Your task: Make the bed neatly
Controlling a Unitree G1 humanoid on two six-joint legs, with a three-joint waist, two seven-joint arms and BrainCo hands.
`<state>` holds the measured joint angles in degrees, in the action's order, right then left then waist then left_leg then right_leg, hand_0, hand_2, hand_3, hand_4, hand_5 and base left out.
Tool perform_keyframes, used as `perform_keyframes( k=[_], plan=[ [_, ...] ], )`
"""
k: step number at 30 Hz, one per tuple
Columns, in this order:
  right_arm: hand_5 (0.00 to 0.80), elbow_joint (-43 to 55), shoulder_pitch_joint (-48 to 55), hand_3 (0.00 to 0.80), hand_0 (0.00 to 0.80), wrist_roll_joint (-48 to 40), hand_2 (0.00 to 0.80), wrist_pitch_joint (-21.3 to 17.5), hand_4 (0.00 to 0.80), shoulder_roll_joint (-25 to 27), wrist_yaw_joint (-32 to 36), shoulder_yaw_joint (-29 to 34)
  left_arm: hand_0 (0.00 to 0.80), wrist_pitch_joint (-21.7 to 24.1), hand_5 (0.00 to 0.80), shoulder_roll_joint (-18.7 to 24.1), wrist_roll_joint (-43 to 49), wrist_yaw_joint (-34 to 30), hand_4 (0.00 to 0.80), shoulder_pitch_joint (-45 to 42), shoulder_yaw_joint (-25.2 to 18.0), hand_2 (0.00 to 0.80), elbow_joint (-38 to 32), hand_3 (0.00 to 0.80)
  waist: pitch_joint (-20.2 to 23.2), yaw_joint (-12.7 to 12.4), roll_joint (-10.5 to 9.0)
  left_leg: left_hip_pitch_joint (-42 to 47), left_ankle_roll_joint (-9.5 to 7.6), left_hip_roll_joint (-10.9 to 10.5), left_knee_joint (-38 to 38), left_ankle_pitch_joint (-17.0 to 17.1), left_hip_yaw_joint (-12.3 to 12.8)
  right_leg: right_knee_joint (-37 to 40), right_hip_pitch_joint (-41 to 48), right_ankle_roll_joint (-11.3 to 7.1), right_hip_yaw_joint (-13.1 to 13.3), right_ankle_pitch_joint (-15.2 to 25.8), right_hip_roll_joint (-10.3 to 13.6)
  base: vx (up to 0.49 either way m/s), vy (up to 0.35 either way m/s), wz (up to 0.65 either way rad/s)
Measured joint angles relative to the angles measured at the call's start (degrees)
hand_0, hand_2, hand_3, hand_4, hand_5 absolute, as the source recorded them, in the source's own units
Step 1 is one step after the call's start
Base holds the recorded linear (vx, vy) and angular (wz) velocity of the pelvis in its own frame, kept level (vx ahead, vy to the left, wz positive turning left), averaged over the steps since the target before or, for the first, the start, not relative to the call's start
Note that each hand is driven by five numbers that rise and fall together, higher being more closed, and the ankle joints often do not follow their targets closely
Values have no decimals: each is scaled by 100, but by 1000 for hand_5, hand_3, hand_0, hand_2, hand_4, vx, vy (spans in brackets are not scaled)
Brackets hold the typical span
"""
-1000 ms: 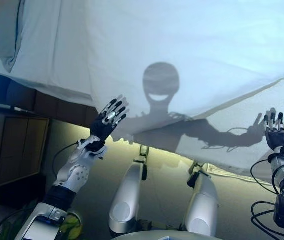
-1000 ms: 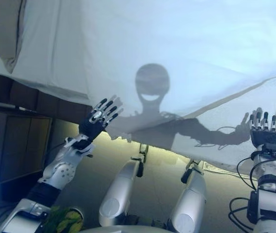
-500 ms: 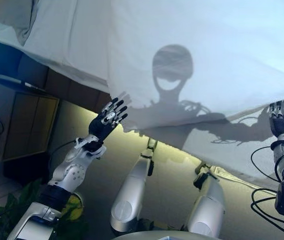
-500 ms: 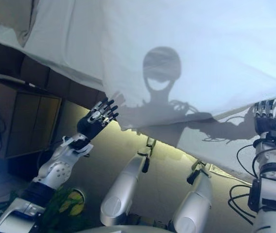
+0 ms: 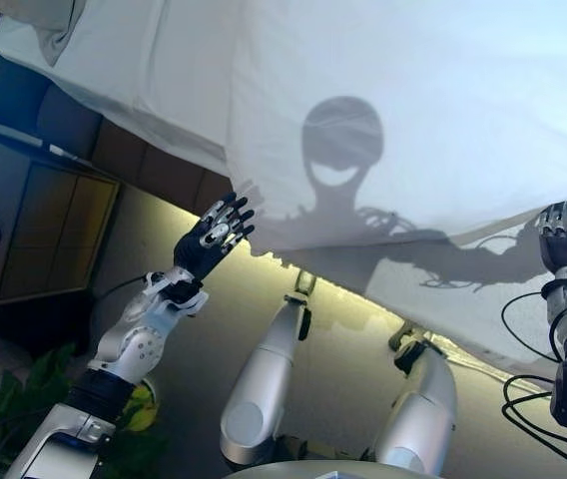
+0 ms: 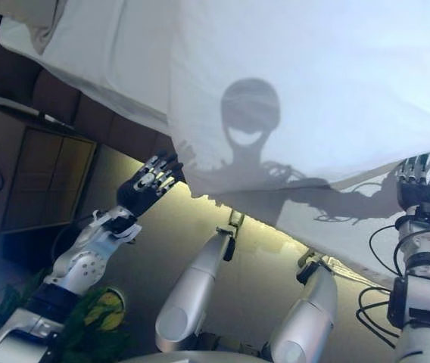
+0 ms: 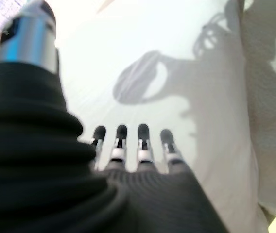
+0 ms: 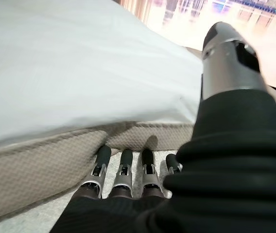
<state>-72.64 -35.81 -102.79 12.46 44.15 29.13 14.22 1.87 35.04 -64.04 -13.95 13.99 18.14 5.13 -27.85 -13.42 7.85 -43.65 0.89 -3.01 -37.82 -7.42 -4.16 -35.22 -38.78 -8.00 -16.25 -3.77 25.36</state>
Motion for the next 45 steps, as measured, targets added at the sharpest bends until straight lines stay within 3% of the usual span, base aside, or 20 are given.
perform_keyframes(
  k=[4,12,21,27,43,44,45],
  plan=[
    [0,60,41,0,0,91,0,60,0,-130,-8,-130,0,-90,0,-4,-45,53,0,-42,-200,0,-5,0,-15,30,-34,-360,-53,70,-765,-338,123,-586,-420,-51,346,-175,2,38,21,-22],
    [0,61,104,0,0,91,0,155,0,-185,-139,-161,0,-130,0,-16,-49,62,0,-289,-209,0,-6,0,-33,154,-63,-556,-96,24,-786,-314,263,-672,-752,-61,616,-173,16,0,60,-3],
    [0,15,-119,0,0,126,0,150,0,107,-424,-136,0,-113,0,-17,-48,60,0,-262,-205,0,-35,0,-40,158,-7,-623,-112,-83,-742,-311,381,-860,-977,-104,747,-238,167,2,33,3],
    [0,-14,-555,0,0,310,0,139,0,697,-506,-136,0,-116,0,-12,-209,55,0,-295,-198,0,-145,0,-31,153,224,-769,-150,-224,-806,-291,405,-1049,-1158,-133,802,-303,317,6,45,10],
    [0,-81,-710,0,0,538,0,128,0,861,-779,-139,0,-138,0,-7,-314,-24,0,-312,-181,0,-180,0,-33,150,265,-829,-136,-293,-895,-294,340,-1224,-1181,-147,770,-370,419,6,-11,4],
    [260,-95,-726,260,260,538,260,128,260,871,-796,-139,0,-146,0,-4,-314,-25,0,-303,-181,0,-180,0,-32,151,267,-837,-134,-303,-896,-292,346,-1228,-1181,-149,764,-375,427,-5,-40,7],
    [731,-101,-736,731,731,538,731,124,731,884,-798,-139,0,-149,0,-2,-314,-25,0,-293,-181,0,-181,0,-32,152,267,-844,-132,-321,-901,-282,334,-1253,-1180,-151,751,-390,449,-1,-22,10]
  ],
)
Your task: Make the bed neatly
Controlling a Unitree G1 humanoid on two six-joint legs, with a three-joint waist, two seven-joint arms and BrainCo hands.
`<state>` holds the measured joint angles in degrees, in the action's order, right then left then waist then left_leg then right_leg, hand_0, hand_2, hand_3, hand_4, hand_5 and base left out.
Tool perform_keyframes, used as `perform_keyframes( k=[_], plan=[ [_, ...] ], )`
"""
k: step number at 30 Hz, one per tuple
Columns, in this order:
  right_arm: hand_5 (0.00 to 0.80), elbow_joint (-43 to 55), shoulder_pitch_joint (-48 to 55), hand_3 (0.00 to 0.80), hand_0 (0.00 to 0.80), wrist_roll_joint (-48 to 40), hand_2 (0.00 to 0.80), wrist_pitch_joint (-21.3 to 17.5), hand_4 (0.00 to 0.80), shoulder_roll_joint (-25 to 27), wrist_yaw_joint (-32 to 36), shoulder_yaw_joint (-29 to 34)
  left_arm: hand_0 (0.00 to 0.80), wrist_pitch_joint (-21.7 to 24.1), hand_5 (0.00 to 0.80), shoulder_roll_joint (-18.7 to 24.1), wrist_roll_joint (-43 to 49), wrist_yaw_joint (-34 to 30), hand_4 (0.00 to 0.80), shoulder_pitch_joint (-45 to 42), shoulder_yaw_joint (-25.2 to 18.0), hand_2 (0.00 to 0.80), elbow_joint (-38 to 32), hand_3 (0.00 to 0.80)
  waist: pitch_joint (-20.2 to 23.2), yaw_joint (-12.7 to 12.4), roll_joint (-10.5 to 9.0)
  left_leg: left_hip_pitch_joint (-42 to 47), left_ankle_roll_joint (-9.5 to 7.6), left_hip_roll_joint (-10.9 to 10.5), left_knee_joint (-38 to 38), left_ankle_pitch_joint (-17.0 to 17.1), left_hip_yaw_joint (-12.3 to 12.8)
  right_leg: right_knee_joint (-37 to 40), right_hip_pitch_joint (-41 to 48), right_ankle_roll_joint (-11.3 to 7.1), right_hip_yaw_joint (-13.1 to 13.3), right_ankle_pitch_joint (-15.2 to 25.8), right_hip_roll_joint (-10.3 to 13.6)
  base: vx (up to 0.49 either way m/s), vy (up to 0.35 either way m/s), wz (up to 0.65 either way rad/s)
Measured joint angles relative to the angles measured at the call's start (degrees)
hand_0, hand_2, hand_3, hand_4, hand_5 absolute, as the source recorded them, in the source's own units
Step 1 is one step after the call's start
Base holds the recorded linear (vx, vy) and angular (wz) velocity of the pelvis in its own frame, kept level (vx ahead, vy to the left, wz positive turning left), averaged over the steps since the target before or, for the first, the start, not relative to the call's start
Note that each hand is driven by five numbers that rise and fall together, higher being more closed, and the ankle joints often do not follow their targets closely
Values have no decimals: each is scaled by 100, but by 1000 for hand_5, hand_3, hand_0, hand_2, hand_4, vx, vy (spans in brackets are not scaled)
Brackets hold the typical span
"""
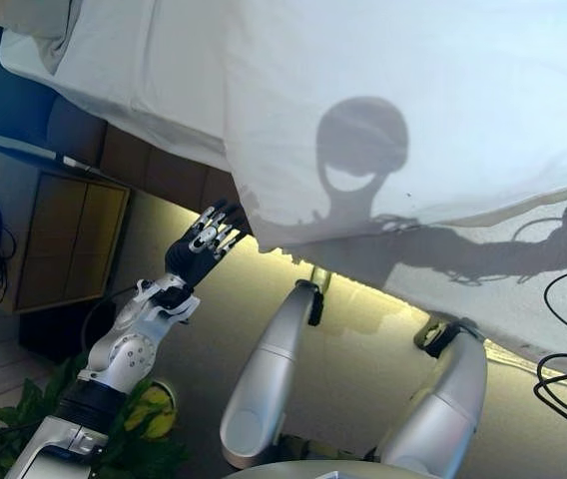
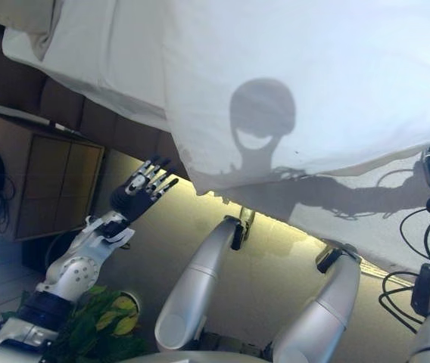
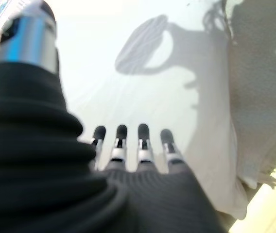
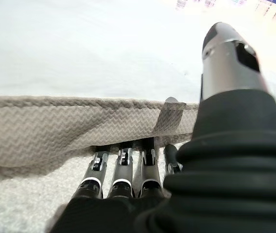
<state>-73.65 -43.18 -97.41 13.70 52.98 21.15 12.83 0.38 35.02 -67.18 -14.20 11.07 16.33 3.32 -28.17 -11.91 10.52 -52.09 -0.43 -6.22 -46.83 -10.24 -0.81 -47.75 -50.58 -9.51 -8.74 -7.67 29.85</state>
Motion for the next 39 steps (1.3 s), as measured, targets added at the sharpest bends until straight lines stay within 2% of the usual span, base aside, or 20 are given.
perform_keyframes(
  k=[1,11,16,20,26,31,32,37,39],
  plan=[
    [800,-3,-4,800,800,2,800,-5,800,13,0,0,0,-3,0,0,0,-2,0,7,0,0,0,0,0,0,1,-6,0,-16,-5,-1,-7,-21,0,-3,-14,-18,27,3,-7,11],
    [800,26,-618,800,800,220,800,-6,800,67,80,-159,0,-13,0,6,-1,-105,0,29,2,0,0,0,0,-51,56,-44,5,-19,-17,26,-73,-20,49,-7,-124,-31,40,-4,-11,3],
    [800,25,-596,800,800,165,800,2,800,74,80,-159,0,-14,0,8,0,-109,0,49,3,0,0,0,0,-123,56,-36,8,-8,-17,29,-91,-4,78,-7,-150,-28,33,-17,-43,1],
    [800,68,-303,800,800,7,800,4,800,-56,168,-158,0,-20,0,9,0,-108,0,44,3,0,2,0,0,-150,54,142,5,41,42,28,-155,172,369,-18,-301,-17,-3,-17,-61,2],
    [800,325,201,800,800,190,800,-226,800,-676,529,-232,0,-80,0,-5,5,-25,0,162,14,0,2,0,7,-124,21,480,5,172,319,52,-163,611,812,-26,-443,127,-173,-17,-55,-8],
    [800,1007,527,800,800,519,800,-647,800,-1391,649,-491,0,-196,0,-69,129,288,0,321,70,0,57,0,21,61,-220,737,33,304,500,72,-103,870,1065,-47,-508,213,-307,-27,-42,-9],
    [800,1151,585,800,800,537,800,-718,800,-1541,664,-553,0,-231,0,-141,141,370,0,352,77,0,100,0,40,47,-269,780,44,336,553,83,-100,945,1114,-46,-498,249,-360,-61,-49,-19],
    [800,2042,937,800,800,578,800,-1007,800,-2345,518,-1173,0,-246,0,-489,283,782,0,587,241,0,476,0,92,311,-525,962,99,504,833,200,-74,1344,1312,21,-578,437,-578,-67,-24,-13],
    [800,2396,1128,800,800,578,800,-1123,800,-2568,430,-1390,0,-253,0,-687,281,893,0,676,314,0,532,0,91,323,-588,1035,125,584,953,221,-17,1484,1326,62,-563,477,-645,-71,5,-19]
  ],
)
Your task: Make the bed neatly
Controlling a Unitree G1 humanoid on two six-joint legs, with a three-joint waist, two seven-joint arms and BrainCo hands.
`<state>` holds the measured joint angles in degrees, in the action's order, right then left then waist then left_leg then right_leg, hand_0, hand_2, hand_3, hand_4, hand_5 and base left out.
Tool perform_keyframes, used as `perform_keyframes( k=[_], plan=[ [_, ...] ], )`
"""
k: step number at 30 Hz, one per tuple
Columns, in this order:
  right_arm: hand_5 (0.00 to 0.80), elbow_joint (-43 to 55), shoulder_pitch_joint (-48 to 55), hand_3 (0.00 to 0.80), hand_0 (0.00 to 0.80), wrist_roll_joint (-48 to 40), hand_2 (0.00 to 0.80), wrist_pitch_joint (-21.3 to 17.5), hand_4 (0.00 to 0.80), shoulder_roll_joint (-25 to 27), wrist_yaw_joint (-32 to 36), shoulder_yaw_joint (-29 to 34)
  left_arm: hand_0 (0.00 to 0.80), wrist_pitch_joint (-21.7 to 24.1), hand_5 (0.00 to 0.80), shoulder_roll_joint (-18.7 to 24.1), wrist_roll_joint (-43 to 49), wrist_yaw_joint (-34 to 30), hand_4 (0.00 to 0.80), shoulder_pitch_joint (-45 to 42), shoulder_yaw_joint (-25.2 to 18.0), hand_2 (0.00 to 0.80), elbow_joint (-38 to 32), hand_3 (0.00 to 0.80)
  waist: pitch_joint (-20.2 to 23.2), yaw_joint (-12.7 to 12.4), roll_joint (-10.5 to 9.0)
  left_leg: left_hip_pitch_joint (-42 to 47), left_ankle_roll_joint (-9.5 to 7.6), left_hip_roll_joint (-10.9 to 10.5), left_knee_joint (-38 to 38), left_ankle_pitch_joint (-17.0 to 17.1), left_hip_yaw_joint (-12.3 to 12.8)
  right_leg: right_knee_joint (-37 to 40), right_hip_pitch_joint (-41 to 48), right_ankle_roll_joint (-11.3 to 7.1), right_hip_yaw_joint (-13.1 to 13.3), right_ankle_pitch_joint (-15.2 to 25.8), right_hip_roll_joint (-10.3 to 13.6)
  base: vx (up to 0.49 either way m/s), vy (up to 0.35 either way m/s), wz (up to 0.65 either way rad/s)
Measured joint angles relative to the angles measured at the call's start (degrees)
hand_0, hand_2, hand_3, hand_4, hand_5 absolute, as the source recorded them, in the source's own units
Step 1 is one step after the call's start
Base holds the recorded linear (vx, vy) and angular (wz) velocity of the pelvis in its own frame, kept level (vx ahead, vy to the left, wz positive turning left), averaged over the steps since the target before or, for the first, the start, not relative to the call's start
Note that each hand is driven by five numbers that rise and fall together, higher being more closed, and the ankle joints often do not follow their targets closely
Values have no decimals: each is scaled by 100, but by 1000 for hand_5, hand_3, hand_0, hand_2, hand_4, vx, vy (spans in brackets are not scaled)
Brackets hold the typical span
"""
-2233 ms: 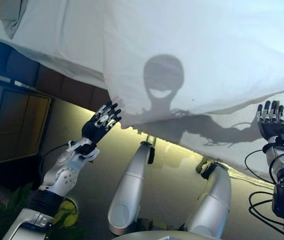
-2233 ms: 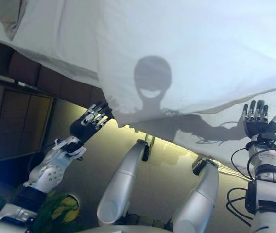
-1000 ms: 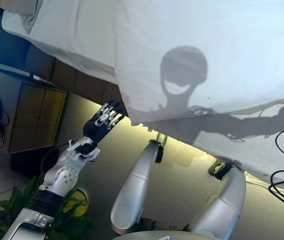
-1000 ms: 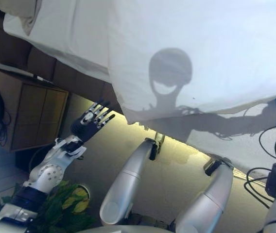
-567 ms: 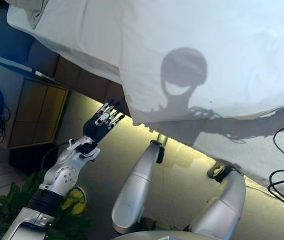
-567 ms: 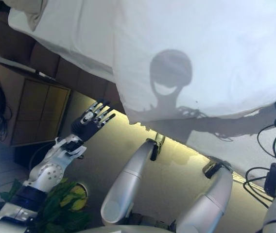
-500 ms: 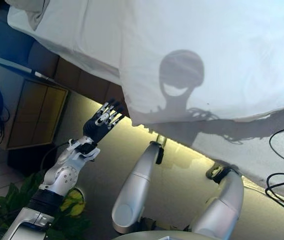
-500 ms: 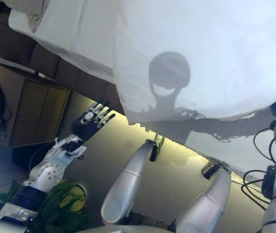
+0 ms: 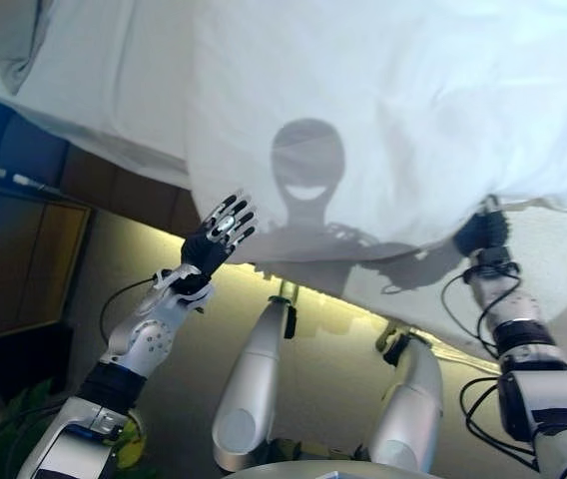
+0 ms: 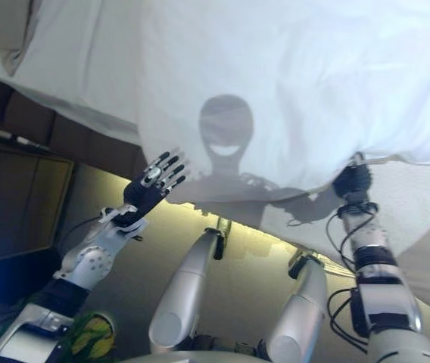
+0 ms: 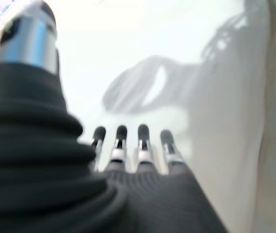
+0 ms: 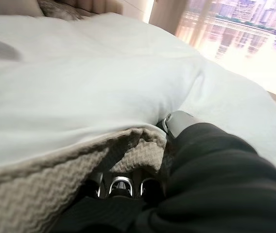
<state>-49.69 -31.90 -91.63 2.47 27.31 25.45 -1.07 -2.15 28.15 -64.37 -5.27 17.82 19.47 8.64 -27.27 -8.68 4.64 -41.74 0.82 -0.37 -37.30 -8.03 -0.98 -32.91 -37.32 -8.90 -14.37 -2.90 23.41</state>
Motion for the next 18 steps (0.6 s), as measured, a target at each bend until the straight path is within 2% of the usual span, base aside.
perform_keyframes(
  k=[4,8,13,18],
  plan=[
    [800,490,141,800,800,115,800,-186,800,-315,-240,-316,0,-199,0,-393,-326,79,0,32,101,0,164,0,-4,115,-34,-2,42,78,112,77,65,86,-72,67,-1,76,-70,-75,20,-14],
    [800,828,122,800,800,390,800,-362,800,-391,-498,-370,0,-616,0,-781,-1089,132,0,274,427,0,640,0,-15,204,-55,-39,52,121,154,63,102,81,-166,102,61,52,-104,-77,-16,-7],
    [800,1180,67,800,800,668,800,-475,800,-400,-848,-436,0,-1055,0,-876,-1640,239,0,253,581,0,697,0,-93,230,-160,-125,99,182,181,100,96,67,-277,128,44,63,-140,8,-67,-3],
    [800,1329,66,800,800,671,800,-516,800,-400,-1008,-436,0,-1687,0,-952,-2433,400,0,178,654,0,1177,0,-112,180,-192,-120,108,210,195,105,88,59,-264,139,19,64,-165,1,-73,-1]
  ],
)
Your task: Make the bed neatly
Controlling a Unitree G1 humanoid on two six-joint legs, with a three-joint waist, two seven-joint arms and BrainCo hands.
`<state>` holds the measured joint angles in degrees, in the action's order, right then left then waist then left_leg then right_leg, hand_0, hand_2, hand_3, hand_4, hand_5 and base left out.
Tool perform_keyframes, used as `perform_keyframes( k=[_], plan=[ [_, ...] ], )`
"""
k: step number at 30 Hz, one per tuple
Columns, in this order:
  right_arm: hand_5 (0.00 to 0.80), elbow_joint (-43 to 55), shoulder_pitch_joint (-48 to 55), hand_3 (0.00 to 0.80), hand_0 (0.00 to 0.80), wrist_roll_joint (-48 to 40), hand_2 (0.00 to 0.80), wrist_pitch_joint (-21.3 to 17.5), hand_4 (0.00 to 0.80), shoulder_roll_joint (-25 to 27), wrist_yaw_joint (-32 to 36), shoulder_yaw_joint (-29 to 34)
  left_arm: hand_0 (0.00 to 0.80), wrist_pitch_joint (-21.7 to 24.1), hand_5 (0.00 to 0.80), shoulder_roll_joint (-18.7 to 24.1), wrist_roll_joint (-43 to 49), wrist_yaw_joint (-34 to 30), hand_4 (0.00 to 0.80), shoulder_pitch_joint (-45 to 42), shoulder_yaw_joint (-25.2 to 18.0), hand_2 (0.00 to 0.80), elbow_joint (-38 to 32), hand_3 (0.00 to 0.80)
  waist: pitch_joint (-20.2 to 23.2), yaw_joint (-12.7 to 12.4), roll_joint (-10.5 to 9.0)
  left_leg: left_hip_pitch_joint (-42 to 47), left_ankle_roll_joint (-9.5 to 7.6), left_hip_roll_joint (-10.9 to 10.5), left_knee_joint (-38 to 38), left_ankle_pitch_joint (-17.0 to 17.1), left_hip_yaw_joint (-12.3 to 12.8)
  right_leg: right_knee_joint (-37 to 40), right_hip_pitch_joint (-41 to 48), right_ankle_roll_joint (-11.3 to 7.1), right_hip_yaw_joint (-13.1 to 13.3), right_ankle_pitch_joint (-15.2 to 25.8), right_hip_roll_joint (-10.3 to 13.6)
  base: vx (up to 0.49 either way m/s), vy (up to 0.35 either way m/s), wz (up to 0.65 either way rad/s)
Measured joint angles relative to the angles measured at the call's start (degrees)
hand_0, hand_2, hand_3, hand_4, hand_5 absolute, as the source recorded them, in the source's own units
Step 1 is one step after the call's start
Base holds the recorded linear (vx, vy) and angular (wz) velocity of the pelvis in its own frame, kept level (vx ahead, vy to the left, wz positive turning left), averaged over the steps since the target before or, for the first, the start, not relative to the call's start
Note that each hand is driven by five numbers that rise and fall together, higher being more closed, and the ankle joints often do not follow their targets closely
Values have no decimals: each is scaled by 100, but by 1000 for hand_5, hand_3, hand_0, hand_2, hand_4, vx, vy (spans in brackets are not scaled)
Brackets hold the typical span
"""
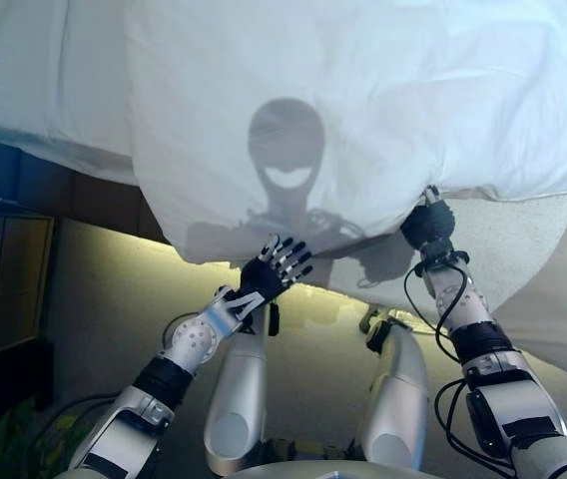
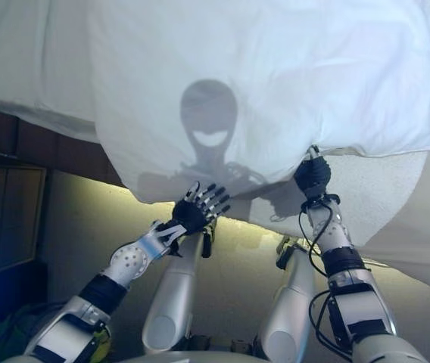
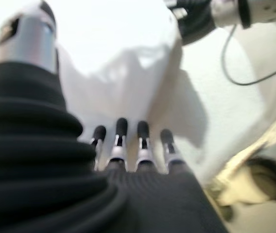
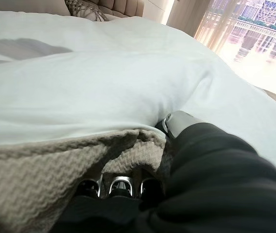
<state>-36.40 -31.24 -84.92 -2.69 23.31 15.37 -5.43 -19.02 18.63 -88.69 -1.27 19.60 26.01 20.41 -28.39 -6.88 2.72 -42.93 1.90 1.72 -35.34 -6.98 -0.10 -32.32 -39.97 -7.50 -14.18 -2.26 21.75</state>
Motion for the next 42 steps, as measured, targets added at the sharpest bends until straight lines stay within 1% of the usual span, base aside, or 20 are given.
perform_keyframes(
  k=[2,4,7,10,12,14,15,17,20,22,23,25,31,33,34,37,39,42],
  plan=[
    [800,7,-1,800,800,-6,800,-59,800,1,-45,1,0,-202,0,-56,-68,32,0,-35,4,0,333,0,-8,-26,-14,0,2,1,-4,1,-21,7,25,2,-29,-1,-2,-1,-75,4],
    [800,10,-3,800,800,-24,800,-94,800,-2,-69,2,0,-313,0,-79,-93,10,0,-117,99,0,645,0,-14,-27,-25,0,2,0,-14,1,-50,25,67,4,-62,-2,-3,0,-75,6],
    [800,13,-22,800,800,-88,800,-164,800,-27,-84,8,0,-308,0,-209,-122,-41,0,-229,128,0,1074,0,-36,-40,-64,-2,2,3,-25,1,-77,51,97,28,-87,-17,-14,17,-81,3],
    [800,63,-64,800,800,-194,800,-220,800,-103,-93,9,0,-181,0,-390,-457,6,0,-204,102,0,1441,0,-54,-21,-106,-59,8,21,-84,-2,-145,49,106,51,-134,-27,-46,10,-76,4],
    [800,170,-83,800,800,-257,800,-258,800,-191,-100,28,0,62,0,-589,-691,124,0,-21,0,0,1704,0,-77,-26,-174,-131,26,62,-159,-15,-191,44,94,76,-196,-21,-77,-5,-50,1],
    [800,269,-140,800,800,-361,800,-281,800,-306,-103,26,0,437,0,-751,-944,306,0,188,-40,0,1763,0,-106,16,-290,-200,28,102,-218,-21,-203,50,57,96,-206,-1,-123,-11,-11,-5],
    [800,269,-183,800,800,-384,800,-289,800,-364,-104,26,0,643,0,-827,-1059,384,0,305,-54,0,1772,0,-101,22,-346,-240,0,111,-239,-39,-212,61,35,99,-206,10,-142,-7,19,-6],
    [800,287,-292,800,800,-428,800,-321,800,-497,-121,26,0,1116,0,-963,-1329,521,0,503,-141,0,1773,0,-118,85,-466,-307,-3,117,-284,-41,-201,63,-22,102,-199,37,-145,-1,12,-2],
    [800,536,-287,800,800,-429,800,-353,800,-622,-237,26,0,1878,0,-1165,-1864,671,0,758,-161,0,1771,0,-133,167,-519,-387,-33,118,-363,-64,-188,85,-67,88,-188,83,-158,3,13,-3],
    [800,656,-278,800,800,-425,800,-378,800,-712,-328,22,0,2289,0,-1310,-2120,756,0,844,-261,0,1770,0,-142,185,-541,-404,-43,117,-368,-69,-178,130,-68,78,-181,127,-155,-15,52,-5],
    [800,673,-278,800,800,-424,800,-382,800,-719,-343,21,0,2448,0,-1360,-2235,765,0,924,-259,0,1759,0,-144,192,-546,-409,-47,113,-370,-71,-171,146,-68,75,-178,137,-156,-23,76,-2],
    [800,686,-286,800,800,-403,800,-405,800,-761,-352,21,0,2784,0,-1450,-2291,782,0,1005,-261,0,1727,0,-145,286,-572,-415,-63,97,-365,-73,-154,167,-71,65,-169,149,-150,-14,64,0],
    [800,721,-266,800,800,-348,800,-434,800,-876,-351,19,0,3717,0,-1659,-2359,907,0,1025,-258,0,1454,0,-144,331,-592,-417,-77,94,-335,-79,-63,233,-103,27,-94,201,-152,6,47,-5],
    [800,746,-256,800,800,-347,800,-437,800,-907,-349,17,0,3984,0,-1714,-2360,999,0,1043,-283,0,1333,0,-144,348,-592,-416,-80,92,-336,-81,-27,235,-108,20,-77,205,-145,15,33,-2],
    [800,767,-242,800,800,-346,800,-438,800,-909,-349,13,0,4089,0,-1776,-2360,1043,0,1043,-373,0,1271,0,-144,382,-592,-416,-85,92,-336,-84,-12,236,-109,15,-72,208,-140,16,35,0],
    [800,852,-229,800,800,-346,800,-457,800,-943,-347,-33,0,4301,0,-1861,-2368,1159,0,1070,-511,0,1106,0,-144,451,-592,-412,-90,83,-336,-87,1,225,-105,11,-71,210,-119,6,11,0],
    [800,867,-215,800,800,-346,800,-506,800,-939,-337,-78,0,4337,0,-1862,-2462,1199,0,1091,-510,0,988,0,-144,464,-592,-399,-92,79,-337,-86,2,203,-105,11,-69,210,-96,0,0,0],
    [800,867,-210,800,800,-346,800,-551,800,-940,-331,-126,0,4343,0,-1866,-2462,1264,0,1176,-492,0,987,0,-144,468,-592,-379,-95,78,-335,-85,8,204,-82,12,-67,209,-93,0,0,0]
  ],
)
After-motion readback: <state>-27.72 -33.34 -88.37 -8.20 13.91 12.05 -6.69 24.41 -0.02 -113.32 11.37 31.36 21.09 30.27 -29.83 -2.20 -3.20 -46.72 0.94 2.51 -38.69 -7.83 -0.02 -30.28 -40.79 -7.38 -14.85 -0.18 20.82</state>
